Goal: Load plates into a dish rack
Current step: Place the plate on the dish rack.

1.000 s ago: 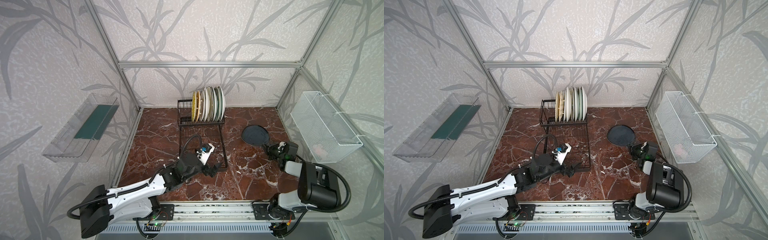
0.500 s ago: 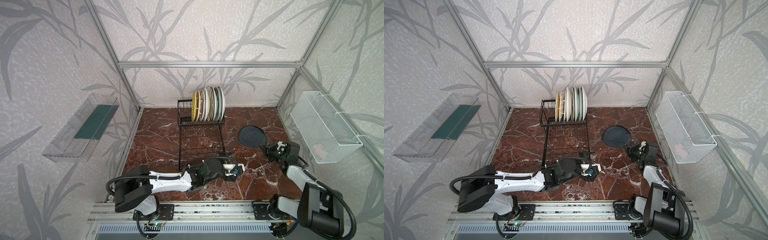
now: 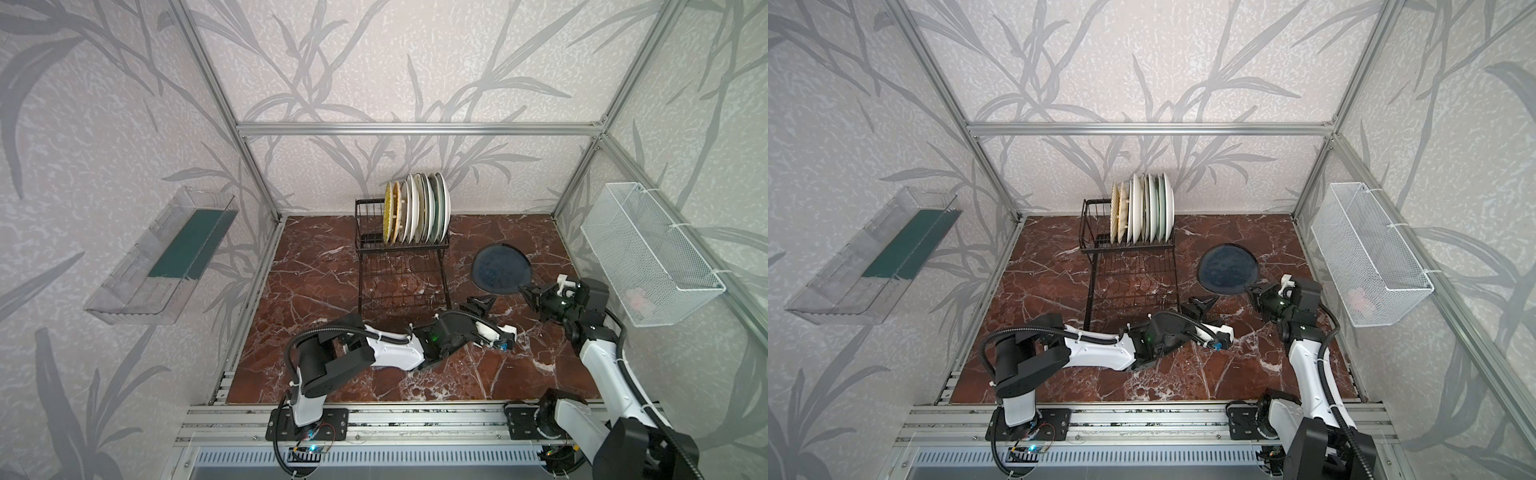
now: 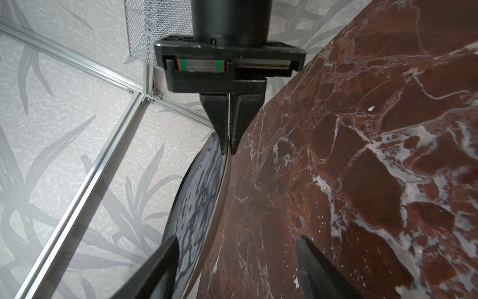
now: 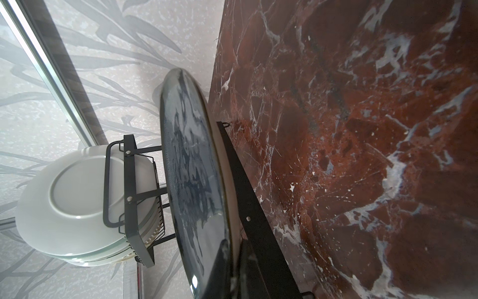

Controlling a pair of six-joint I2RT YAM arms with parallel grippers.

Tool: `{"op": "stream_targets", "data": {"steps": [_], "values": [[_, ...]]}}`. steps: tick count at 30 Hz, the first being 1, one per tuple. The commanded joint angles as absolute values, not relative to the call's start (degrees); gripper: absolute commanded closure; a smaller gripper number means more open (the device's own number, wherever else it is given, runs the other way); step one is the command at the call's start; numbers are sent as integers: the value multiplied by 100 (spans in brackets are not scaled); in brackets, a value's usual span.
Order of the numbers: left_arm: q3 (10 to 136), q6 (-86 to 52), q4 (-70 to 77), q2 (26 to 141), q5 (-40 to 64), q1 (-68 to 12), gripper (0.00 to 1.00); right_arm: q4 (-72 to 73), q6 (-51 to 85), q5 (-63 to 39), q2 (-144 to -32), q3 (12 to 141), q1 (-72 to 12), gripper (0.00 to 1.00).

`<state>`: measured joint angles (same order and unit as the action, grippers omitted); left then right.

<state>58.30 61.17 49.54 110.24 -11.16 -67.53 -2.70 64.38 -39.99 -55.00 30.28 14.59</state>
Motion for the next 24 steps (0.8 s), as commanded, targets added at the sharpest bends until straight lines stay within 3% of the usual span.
{"op": "stream_targets", "data": {"steps": [1, 11, 24], "values": [[6142, 6690, 5442, 11288, -1487, -6760, 36, -218, 6306, -4327, -5268, 3400, 1390, 100], [6741, 7500, 5744, 11984, -2083, -6724, 41, -461, 6246, -4211, -5169, 3507, 1136, 100], [7169, 7472, 5353, 12337, -2547, -6488, 50, -605, 6225, -4140, -5098, 3584, 1031, 100]]}}
